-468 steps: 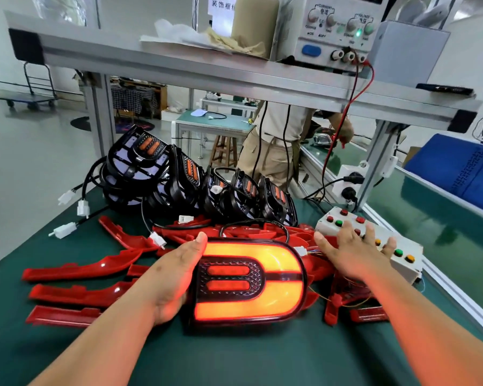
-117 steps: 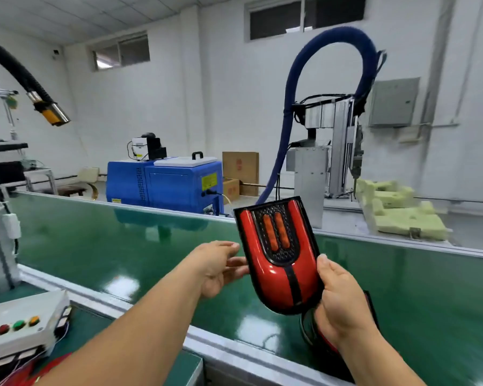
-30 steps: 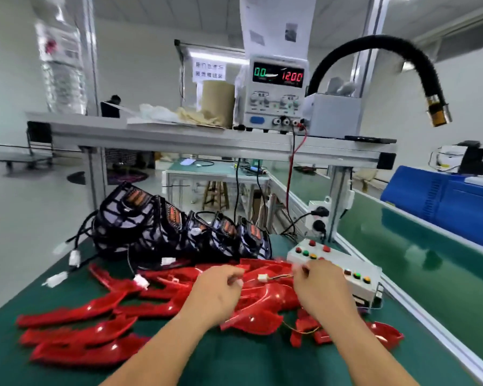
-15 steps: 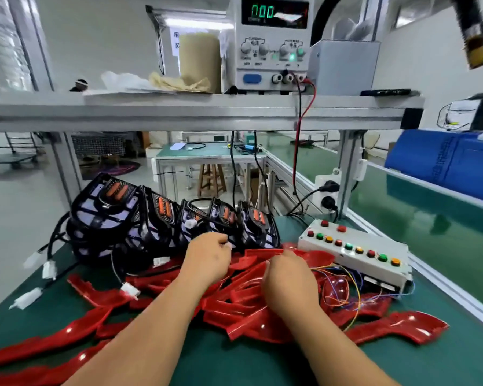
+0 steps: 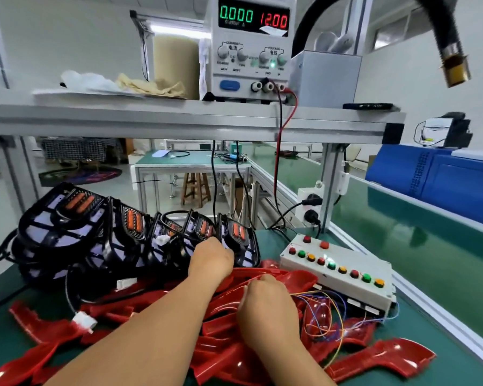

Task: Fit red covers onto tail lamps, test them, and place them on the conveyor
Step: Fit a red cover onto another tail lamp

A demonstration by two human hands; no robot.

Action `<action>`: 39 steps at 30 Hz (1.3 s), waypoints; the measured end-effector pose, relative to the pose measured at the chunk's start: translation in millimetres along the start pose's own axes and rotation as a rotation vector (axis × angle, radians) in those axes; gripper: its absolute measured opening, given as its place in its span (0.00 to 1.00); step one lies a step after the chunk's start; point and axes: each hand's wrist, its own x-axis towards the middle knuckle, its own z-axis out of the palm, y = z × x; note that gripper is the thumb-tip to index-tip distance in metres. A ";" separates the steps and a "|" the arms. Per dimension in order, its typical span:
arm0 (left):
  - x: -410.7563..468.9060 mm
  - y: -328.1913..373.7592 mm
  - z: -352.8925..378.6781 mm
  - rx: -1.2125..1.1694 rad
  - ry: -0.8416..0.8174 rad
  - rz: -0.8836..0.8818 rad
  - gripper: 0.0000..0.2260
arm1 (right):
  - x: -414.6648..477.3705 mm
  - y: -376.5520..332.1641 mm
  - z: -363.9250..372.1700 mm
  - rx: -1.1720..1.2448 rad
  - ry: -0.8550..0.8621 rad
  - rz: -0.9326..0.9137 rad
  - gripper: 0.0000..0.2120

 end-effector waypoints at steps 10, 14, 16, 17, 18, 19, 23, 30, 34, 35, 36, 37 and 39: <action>-6.8 -3.1 -35.9 -0.559 0.092 -0.080 0.11 | -4.4 2.4 -0.1 0.042 0.028 -0.030 0.10; -42.6 -15.7 -61.6 -0.972 0.064 -0.105 0.06 | -5.8 5.1 0.6 0.067 0.045 -0.031 0.11; -71.9 -26.0 -73.9 -1.081 0.008 -0.101 0.06 | -6.0 5.5 -0.3 0.078 0.059 -0.011 0.10; -88.7 -32.1 -78.2 -1.121 -0.015 -0.092 0.06 | -6.5 5.4 -1.7 0.079 0.068 -0.003 0.11; -106.9 -38.1 -81.9 -1.155 -0.040 -0.088 0.06 | -6.5 4.8 -4.0 0.058 0.062 -0.005 0.13; -125.0 -44.5 -84.9 -1.185 -0.064 -0.087 0.06 | -6.0 2.6 -7.9 0.028 0.048 -0.020 0.15; -175.3 -68.9 -85.1 -1.247 -0.118 -0.086 0.07 | -6.6 -6.6 -31.0 0.283 0.104 -0.028 0.25; -196.6 -78.0 -63.8 -1.310 -0.209 -0.118 0.12 | -30.2 -38.5 -29.8 1.145 -0.137 0.027 0.25; -190.2 -97.9 -75.1 -1.216 -0.401 -0.068 0.26 | -28.5 -35.2 -21.1 1.295 -0.089 0.127 0.29; -184.9 -104.5 -83.5 -1.227 -0.430 -0.070 0.27 | -27.4 -32.1 -21.5 1.357 -0.117 0.141 0.26; -178.7 -111.0 -92.4 -1.268 -0.432 -0.087 0.28 | -26.1 -28.2 -22.8 1.400 -0.153 0.156 0.24; -171.6 -117.6 -99.7 -1.326 -0.414 -0.110 0.30 | -25.3 -24.7 -25.4 1.440 -0.184 0.170 0.22; -159.3 -126.0 -110.4 -1.435 -0.379 -0.143 0.33 | -23.0 -15.7 -29.0 1.494 -0.237 0.151 0.22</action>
